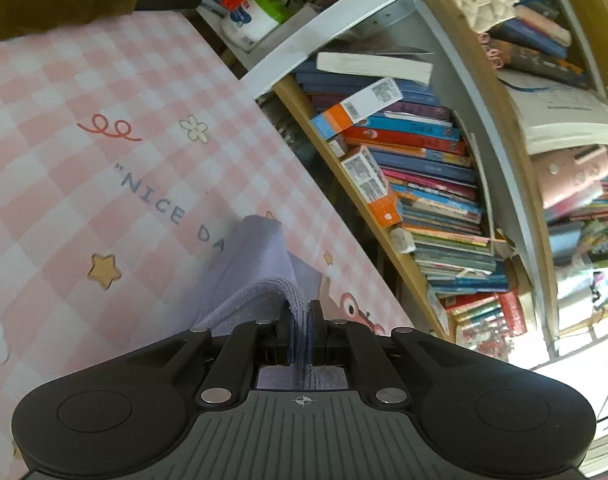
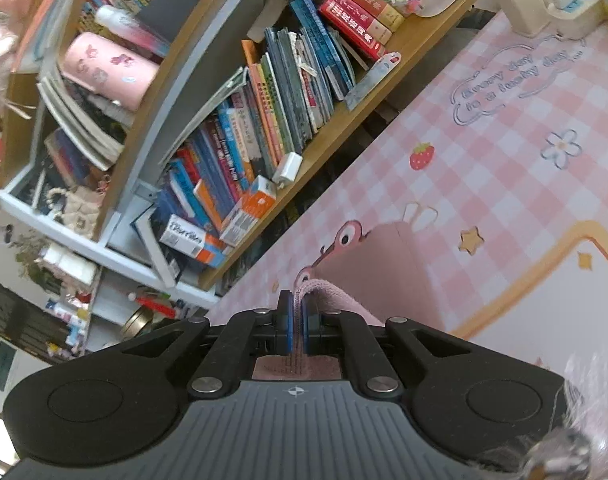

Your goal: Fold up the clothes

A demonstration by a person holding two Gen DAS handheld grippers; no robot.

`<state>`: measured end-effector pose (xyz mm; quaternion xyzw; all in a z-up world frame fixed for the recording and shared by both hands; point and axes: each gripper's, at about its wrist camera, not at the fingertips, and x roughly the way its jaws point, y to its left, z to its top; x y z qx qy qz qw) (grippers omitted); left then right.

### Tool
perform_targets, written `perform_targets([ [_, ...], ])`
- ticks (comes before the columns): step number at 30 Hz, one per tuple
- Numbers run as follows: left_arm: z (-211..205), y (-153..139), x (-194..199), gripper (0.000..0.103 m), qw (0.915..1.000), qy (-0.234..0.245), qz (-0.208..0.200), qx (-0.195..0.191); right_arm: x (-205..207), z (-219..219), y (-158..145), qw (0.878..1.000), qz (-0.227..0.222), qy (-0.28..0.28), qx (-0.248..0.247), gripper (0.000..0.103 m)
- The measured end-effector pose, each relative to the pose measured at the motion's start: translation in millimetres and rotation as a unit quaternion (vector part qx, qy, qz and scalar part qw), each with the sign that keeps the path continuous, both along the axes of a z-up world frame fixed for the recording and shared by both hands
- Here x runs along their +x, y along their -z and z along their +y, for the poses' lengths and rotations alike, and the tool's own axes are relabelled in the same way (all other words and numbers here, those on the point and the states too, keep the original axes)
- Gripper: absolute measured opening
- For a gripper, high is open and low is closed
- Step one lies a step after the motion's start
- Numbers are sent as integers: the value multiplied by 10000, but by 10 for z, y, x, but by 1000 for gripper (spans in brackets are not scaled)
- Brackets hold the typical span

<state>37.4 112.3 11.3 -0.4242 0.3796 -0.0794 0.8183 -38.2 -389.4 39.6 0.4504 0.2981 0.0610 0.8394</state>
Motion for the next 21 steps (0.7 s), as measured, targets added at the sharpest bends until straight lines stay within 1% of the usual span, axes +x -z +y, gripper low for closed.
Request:
perform_targets([
  [3, -7, 110, 205, 5, 9998, -31, 188, 8, 254, 9, 105, 9996, 214, 49, -165, 4],
  [5, -49, 198, 347, 6, 9992, -1, 368, 155, 430, 23, 197, 9986, 407, 59, -333, 5],
  [6, -75, 225, 400, 9, 9987, 62, 413, 290, 513, 32, 249, 9978, 516, 60, -420, 5],
  [7, -102, 251, 453, 11, 9980, 127, 459, 426, 585, 39, 295, 9968, 616, 66, -505, 9],
  [8, -134, 252, 505, 14, 9966, 242, 502, 601, 637, 44, 329, 9958, 701, 82, -588, 10],
  [10, -194, 207, 548, 19, 9942, 451, 459, 866, 714, 63, 372, 9938, 812, 77, -749, 14],
  [11, -211, 171, 551, 26, 9934, 542, 417, 917, 725, 74, 370, 9933, 814, 61, -819, 18],
  [12, -218, 126, 544, 35, 9930, 625, 320, 955, 727, 85, 354, 9928, 785, 51, -901, 32],
  [13, -220, 69, 535, 40, 9924, 676, 196, 1007, 712, 97, 314, 9925, 697, 49, -1002, 42],
  [14, -208, 9, 513, 50, 9919, 613, 72, 1110, 698, 110, 274, 9920, 609, 48, -1104, 42],
  [15, -196, -50, 492, 57, 9911, 551, -53, 1214, 683, 119, 233, 9913, 531, 42, -1202, 43],
  [17, -172, -170, 449, 57, 9885, 421, -302, 1420, 656, 127, 152, 9892, 397, 10, -1409, 43],
  [18, -138, -240, 412, 58, 9869, 235, -425, 1540, 637, 142, 119, 9873, 309, -20, -1557, 43],
  [19, -119, -264, 372, 58, 9855, 89, -551, 1604, 619, 156, 85, 9851, 222, -51, -1704, 43],
  [21, -81, -273, 320, 58, 9817, 27, -655, 1785, 600, 216, 48, 9780, 95, -184, -2076, 44],
])
